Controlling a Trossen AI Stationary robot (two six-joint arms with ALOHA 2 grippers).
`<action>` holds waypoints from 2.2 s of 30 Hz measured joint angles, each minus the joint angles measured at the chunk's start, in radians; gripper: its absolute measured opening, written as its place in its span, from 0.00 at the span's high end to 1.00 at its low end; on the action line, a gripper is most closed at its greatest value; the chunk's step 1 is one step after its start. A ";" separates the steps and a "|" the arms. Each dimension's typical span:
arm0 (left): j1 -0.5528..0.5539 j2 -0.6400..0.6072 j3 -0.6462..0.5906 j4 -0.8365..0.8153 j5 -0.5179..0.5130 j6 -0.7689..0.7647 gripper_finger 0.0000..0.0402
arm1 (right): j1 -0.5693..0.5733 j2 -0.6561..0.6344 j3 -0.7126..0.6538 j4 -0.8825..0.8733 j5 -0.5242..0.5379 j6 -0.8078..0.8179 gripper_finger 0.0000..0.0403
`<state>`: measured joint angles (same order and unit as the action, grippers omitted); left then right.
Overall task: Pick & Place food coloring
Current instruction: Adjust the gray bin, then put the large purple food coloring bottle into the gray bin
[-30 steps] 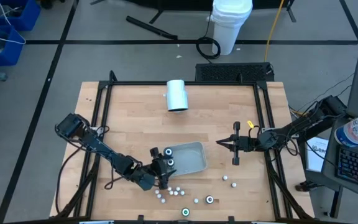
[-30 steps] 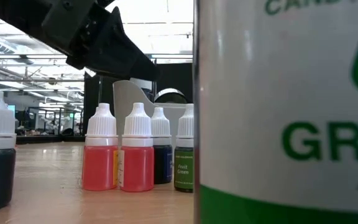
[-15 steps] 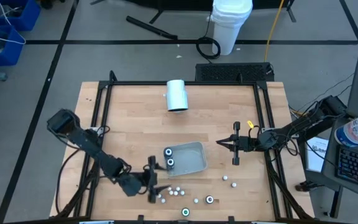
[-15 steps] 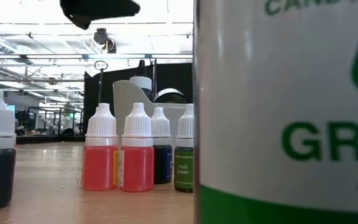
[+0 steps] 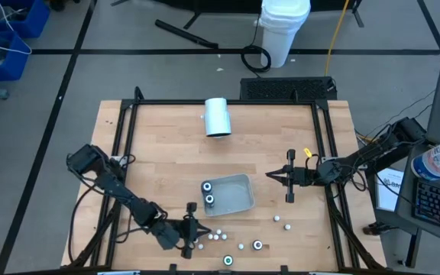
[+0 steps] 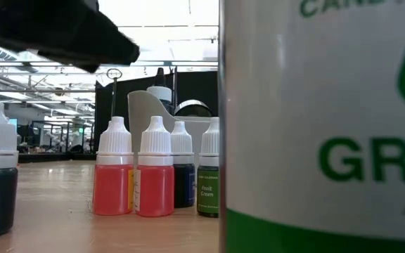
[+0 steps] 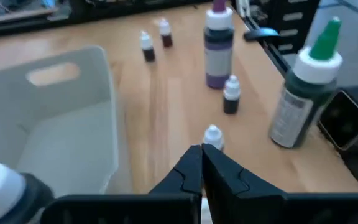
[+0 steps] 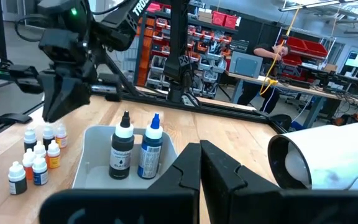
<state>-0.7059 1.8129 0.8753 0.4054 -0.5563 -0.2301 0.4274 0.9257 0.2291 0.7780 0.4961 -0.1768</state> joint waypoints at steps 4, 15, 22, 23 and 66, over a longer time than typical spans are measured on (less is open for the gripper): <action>0.028 0.023 0.000 -0.048 0.011 -0.056 0.99 | 0.000 0.000 0.000 -0.001 0.000 0.000 1.00; 0.084 0.027 0.000 -0.148 0.003 -0.122 0.99 | 0.000 0.000 0.000 -0.004 0.000 0.000 1.00; 0.084 0.027 0.000 -0.205 -0.044 -0.156 0.97 | 0.000 0.000 0.000 -0.004 0.000 0.000 1.00; 0.084 0.027 0.000 -0.213 -0.058 -0.167 0.97 | 0.000 0.000 0.000 -0.004 0.000 0.000 1.00; -0.033 -0.654 -0.061 -0.465 -0.264 0.256 0.98 | 0.000 0.000 0.000 -0.004 0.000 0.000 1.00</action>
<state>-0.7392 1.1590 0.8139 -0.0598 -0.8205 0.0256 0.4274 0.9260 0.2291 0.7742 0.4957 -0.1764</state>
